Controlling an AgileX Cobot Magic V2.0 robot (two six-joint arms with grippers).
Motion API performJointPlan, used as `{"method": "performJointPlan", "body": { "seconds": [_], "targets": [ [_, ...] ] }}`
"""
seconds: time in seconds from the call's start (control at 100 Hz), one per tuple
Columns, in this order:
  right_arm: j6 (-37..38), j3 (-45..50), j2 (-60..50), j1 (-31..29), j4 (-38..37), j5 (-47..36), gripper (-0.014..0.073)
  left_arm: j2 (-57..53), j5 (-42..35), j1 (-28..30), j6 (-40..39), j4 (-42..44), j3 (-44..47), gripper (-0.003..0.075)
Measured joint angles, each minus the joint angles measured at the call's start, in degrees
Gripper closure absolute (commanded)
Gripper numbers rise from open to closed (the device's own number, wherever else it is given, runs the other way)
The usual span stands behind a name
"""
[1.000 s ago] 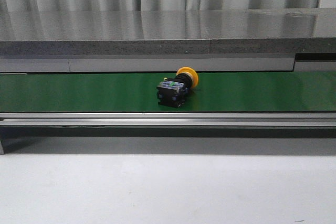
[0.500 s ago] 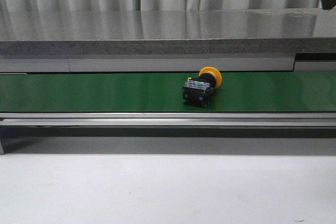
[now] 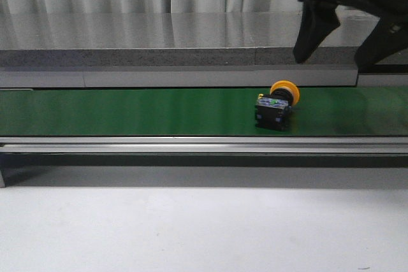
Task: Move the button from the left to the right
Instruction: 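Lower the right gripper onto the button at the belt's end and grasp it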
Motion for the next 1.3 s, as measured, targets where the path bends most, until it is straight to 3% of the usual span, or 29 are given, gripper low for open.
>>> {"method": "performJointPlan", "body": {
  "seconds": [0.5, 0.59, 0.76, 0.83, 1.06, 1.3],
  "targets": [
    [0.09, -2.68, 9.31, 1.82, -1.07, 0.13, 0.0025, 0.00, 0.00, 0.00, 0.00, 0.00, 0.00, 0.0715],
    [0.09, -2.68, 10.04, 1.82, -1.28, 0.52, 0.0097, 0.00, 0.00, 0.00, 0.00, 0.00, 0.00, 0.0715],
    [0.09, -2.68, 10.21, 1.82, -1.41, 1.52, 0.0362, 0.00, 0.00, 0.00, 0.00, 0.00, 0.00, 0.0715],
    [0.09, -2.81, 10.21, 1.82, -1.52, 1.78, 0.0428, 0.00, 0.00, 0.00, 0.00, 0.00, 0.00, 0.0715],
    [0.09, -3.20, 9.98, 1.82, -3.91, 3.81, 0.0433, 0.00, 0.00, 0.00, 0.00, 0.00, 0.00, 0.0715],
    [0.09, -8.76, 7.24, -1.07, -8.79, 11.20, 0.0432, 0.00, 0.00, 0.00, 0.00, 0.00, 0.00, 0.0715]
  ]
}}
